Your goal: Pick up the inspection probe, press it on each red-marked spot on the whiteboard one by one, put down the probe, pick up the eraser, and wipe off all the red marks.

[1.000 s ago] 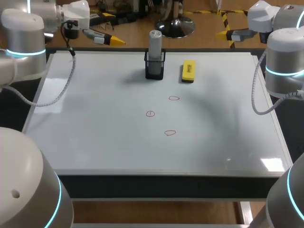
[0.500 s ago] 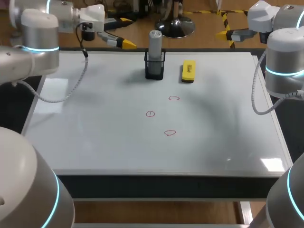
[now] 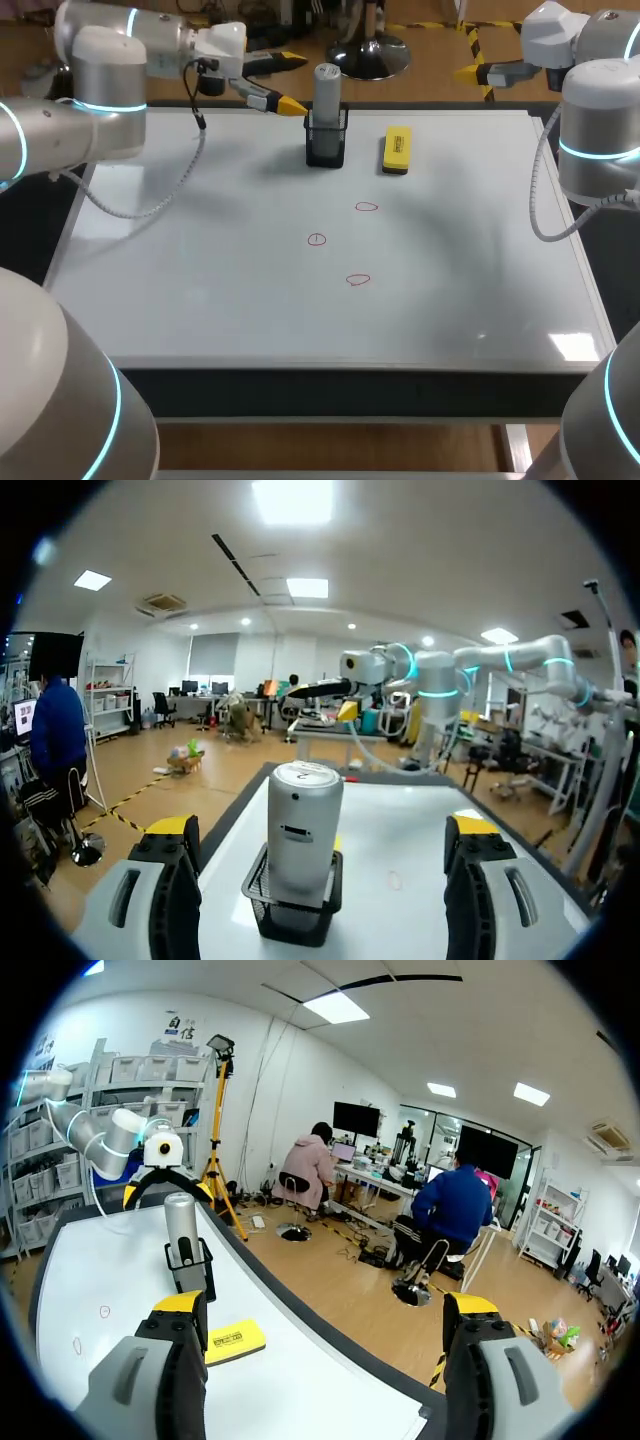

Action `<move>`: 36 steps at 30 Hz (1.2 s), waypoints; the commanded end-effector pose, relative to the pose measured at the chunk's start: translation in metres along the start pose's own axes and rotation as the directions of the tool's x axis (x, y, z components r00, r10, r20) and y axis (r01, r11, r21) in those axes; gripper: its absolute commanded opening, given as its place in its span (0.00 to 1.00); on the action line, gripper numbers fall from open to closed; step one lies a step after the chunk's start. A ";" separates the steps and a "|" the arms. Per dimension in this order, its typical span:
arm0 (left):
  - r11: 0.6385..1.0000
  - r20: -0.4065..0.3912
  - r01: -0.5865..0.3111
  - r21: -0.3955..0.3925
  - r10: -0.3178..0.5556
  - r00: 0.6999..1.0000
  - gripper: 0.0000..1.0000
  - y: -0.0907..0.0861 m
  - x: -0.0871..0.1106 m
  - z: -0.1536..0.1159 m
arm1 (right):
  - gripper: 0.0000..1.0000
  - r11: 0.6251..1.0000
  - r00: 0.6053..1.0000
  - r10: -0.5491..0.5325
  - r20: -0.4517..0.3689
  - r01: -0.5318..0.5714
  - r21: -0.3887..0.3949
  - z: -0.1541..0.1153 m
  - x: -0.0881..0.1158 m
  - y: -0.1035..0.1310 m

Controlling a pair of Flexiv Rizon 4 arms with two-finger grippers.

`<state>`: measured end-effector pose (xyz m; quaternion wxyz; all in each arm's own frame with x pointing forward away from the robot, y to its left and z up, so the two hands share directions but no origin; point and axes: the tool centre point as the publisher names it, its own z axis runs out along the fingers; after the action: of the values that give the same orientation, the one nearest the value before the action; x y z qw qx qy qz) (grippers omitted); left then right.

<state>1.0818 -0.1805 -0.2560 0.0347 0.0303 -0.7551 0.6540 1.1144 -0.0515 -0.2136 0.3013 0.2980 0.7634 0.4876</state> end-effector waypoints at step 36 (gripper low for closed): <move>1.000 0.014 -0.008 0.025 0.007 1.000 1.00 0.013 -0.008 0.058 | 1.00 1.000 1.000 0.000 -0.002 0.000 0.002 0.000 0.000 0.000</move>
<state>1.0862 -0.2357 -0.2758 0.0256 0.0341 -0.7484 0.6618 1.1144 -0.0515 -0.2136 0.3013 0.2980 0.7634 0.4875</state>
